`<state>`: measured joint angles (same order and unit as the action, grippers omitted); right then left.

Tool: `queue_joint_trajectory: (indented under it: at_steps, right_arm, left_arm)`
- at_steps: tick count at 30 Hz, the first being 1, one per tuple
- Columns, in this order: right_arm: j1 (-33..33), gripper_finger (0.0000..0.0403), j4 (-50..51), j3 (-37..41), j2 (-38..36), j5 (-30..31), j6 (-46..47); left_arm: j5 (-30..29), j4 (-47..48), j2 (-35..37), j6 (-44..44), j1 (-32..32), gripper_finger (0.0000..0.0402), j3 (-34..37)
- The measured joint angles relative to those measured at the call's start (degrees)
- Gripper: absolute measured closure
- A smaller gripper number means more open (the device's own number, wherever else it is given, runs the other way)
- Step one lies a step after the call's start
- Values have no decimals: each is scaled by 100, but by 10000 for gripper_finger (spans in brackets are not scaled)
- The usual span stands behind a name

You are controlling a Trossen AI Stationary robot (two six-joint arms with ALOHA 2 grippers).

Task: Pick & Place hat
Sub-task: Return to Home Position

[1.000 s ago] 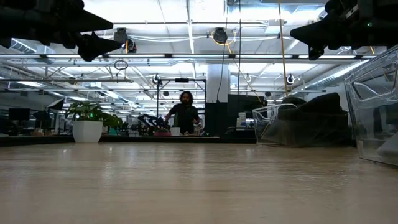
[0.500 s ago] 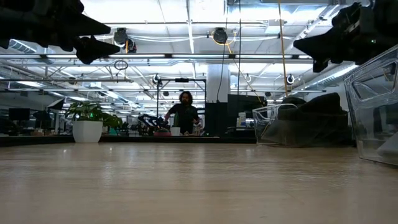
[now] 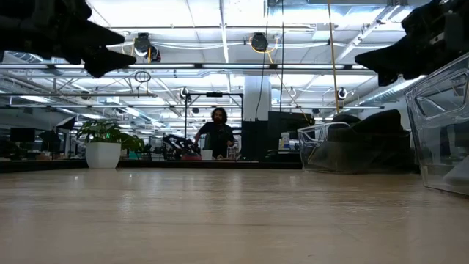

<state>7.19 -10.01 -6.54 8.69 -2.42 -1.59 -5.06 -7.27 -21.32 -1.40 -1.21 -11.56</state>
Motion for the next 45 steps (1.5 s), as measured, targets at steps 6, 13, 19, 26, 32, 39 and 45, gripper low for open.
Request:
queue_joint_trajectory:
  at_steps: [6,13,19,26,32,39,45]
  right_arm:
    - [-467,403,32,321,-226,686,-214]
    - [-810,403,148,544,-304,816,68]
    - [-959,403,215,555,-306,986,101]
    - [-956,403,452,561,-306,980,283]
    - [-956,403,473,567,-308,969,245]
    - [-956,403,489,568,-306,969,283]
    - [-956,403,432,570,-306,390,460]
  left_arm:
    - [-227,-590,379,-202,0,36,692]
    - [-295,-542,638,-287,0,36,912]
    - [-322,-182,640,-264,0,36,914]
    - [-409,-250,655,-450,0,36,1094]
    - [-426,-293,666,-515,-11,36,1093]
    - [-881,-410,661,-510,-11,36,1093]
    - [-896,-271,658,-608,-11,36,1091]
